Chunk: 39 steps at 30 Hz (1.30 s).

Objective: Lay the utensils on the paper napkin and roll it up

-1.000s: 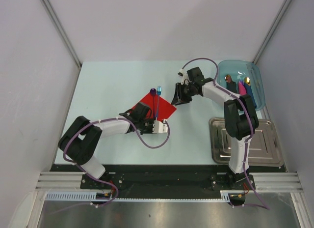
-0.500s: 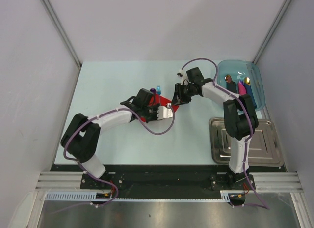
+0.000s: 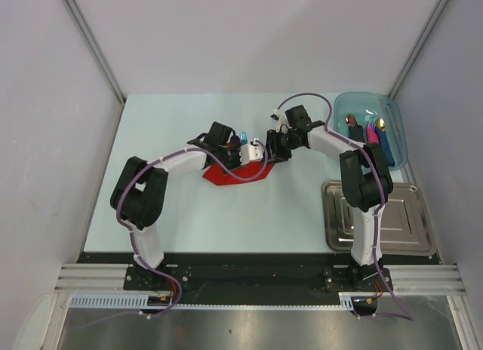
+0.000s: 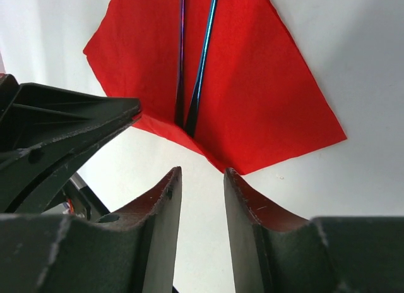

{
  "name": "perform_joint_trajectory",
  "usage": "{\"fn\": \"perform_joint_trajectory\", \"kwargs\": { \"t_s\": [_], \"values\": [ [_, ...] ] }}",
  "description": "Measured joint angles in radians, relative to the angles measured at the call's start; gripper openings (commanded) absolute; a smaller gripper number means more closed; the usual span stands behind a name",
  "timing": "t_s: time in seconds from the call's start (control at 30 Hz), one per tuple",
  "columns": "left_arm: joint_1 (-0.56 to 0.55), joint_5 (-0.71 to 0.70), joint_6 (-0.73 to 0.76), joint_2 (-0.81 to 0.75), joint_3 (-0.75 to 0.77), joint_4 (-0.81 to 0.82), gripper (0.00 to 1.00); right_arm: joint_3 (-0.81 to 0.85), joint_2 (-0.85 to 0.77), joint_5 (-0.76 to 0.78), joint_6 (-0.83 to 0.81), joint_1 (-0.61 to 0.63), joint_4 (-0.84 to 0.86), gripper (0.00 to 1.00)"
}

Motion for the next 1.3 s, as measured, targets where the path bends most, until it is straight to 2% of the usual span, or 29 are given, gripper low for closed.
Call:
{"fn": "perform_joint_trajectory", "kwargs": {
  "t_s": [0.27,0.67,0.93,0.97,1.07,1.3],
  "values": [
    [-0.001,-0.005,0.0,0.054,0.053,-0.025,0.01,0.0,0.027,-0.04,0.027,0.002,0.018,0.4],
    [-0.005,-0.059,0.008,0.13,0.114,-0.082,0.07,-0.001,0.074,-0.086,0.08,0.025,0.051,0.33],
    [-0.008,-0.076,-0.016,0.147,0.139,-0.105,0.22,-0.027,0.082,-0.117,0.166,0.075,0.135,0.28],
    [-0.007,-0.077,-0.026,0.148,0.145,-0.107,0.28,-0.03,0.086,-0.117,0.174,0.078,0.141,0.28],
    [0.0,-0.077,-0.067,0.148,0.161,-0.115,0.36,-0.042,0.104,-0.113,0.192,0.077,0.154,0.26],
    [0.078,-0.003,-0.292,0.122,0.179,-0.151,0.39,-0.055,0.146,-0.107,0.237,0.062,0.16,0.21]
  ]
}}
